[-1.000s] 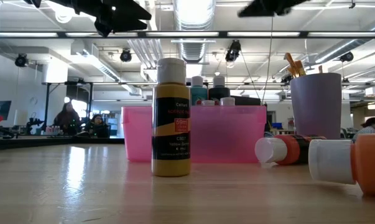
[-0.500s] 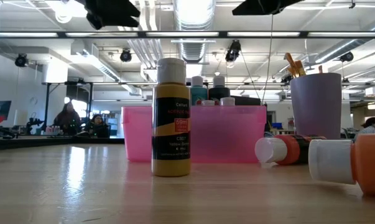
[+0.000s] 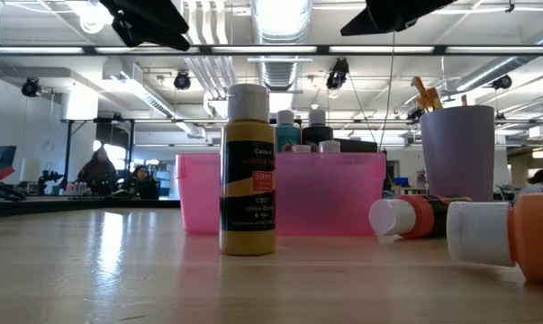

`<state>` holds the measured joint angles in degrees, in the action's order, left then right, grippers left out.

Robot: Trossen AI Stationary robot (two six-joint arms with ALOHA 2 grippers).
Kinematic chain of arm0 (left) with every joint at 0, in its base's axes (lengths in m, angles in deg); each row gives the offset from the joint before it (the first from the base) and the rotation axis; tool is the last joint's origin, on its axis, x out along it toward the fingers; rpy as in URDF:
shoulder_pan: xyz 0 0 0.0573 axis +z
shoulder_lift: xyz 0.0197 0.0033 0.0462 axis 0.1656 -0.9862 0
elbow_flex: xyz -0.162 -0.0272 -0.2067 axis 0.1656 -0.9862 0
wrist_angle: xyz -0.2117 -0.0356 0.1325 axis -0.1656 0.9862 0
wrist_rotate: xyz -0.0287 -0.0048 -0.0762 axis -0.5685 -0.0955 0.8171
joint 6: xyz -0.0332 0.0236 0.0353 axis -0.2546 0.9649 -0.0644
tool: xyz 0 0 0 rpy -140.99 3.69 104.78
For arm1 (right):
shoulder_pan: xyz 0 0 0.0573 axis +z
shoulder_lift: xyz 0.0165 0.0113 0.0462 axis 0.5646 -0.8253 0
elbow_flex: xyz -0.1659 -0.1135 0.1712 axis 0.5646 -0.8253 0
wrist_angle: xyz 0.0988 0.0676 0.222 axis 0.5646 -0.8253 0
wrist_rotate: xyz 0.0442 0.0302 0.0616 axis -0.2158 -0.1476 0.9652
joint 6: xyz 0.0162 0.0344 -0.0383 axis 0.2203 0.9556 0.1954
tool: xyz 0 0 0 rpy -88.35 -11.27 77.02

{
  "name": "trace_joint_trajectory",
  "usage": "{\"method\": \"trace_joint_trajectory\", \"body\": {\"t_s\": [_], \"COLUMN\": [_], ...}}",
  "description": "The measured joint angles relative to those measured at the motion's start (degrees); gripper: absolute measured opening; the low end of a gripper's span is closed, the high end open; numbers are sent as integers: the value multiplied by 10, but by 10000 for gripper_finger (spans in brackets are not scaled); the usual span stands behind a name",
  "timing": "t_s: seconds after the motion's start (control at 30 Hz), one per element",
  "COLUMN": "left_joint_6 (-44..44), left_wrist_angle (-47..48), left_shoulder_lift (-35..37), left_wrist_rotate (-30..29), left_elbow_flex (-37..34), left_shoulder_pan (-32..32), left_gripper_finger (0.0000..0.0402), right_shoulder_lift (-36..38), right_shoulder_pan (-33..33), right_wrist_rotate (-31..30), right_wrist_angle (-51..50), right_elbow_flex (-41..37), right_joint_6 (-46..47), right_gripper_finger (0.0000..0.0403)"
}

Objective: Pick & Place Paint Supplies
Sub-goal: Put the small yellow paint bottle into the red bin

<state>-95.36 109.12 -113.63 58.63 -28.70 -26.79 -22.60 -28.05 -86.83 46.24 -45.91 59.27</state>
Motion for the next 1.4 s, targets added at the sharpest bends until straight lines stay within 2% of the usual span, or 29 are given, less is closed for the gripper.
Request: {"method": "trace_joint_trajectory", "body": {"t_s": [0.17,0.37,0.5,0.77,1.1,1.4], "left_joint_6": [-17,-5,-2,-10,16,20], "left_wrist_angle": [-14,-69,-114,-123,-189,-190], "left_shoulder_lift": [-30,-108,-162,-241,-276,-290], "left_wrist_rotate": [-4,-1,45,134,180,181], "left_elbow_flex": [0,0,3,58,68,68], "left_shoulder_pan": [-62,-106,-108,-108,-108,-100], "left_gripper_finger": [201,202,202,202,202,202], "right_shoulder_lift": [0,0,0,0,0,0], "right_shoulder_pan": [0,0,0,0,3,10], "right_wrist_rotate": [4,5,7,7,7,15], "right_wrist_angle": [0,0,0,-48,-78,-89], "right_elbow_flex": [2,2,2,-1,-4,-4], "right_joint_6": [44,67,67,102,134,136], "right_gripper_finger": [8,8,8,8,8,9]}}
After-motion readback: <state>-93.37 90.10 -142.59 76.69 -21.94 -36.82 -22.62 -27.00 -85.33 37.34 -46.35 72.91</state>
